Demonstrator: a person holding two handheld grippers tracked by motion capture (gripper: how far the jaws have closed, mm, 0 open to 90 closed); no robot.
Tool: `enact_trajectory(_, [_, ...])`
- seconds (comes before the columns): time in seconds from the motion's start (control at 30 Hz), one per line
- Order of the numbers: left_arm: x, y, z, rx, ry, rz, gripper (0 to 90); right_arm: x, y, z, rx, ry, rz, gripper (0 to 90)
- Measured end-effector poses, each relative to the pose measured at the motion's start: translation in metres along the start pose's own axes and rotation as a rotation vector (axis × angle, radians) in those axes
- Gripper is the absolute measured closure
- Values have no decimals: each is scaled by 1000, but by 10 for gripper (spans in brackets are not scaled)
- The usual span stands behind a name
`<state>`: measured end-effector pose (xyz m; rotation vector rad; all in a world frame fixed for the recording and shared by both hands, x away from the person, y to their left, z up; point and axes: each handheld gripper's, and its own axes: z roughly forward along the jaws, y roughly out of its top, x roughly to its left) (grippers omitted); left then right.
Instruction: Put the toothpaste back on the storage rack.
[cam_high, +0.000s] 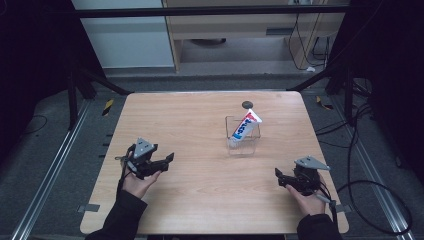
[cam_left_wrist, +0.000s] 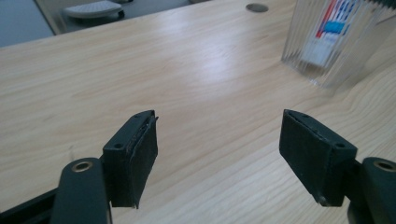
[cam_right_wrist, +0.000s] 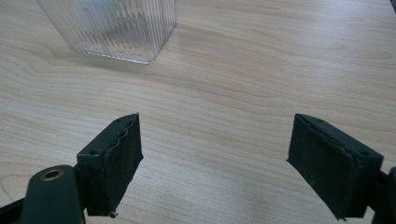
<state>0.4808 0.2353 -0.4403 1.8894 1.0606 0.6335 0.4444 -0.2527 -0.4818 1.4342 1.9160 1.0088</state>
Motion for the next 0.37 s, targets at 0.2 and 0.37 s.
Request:
enact_trajectory(0.2, [7, -13, -11, 24, 32, 0, 274, 0, 0, -1, -1, 1, -4, 168])
enact_trajectory(0.37, [16, -23, -19, 55, 59, -19, 270, -2, -1, -2, 0, 6, 1, 167])
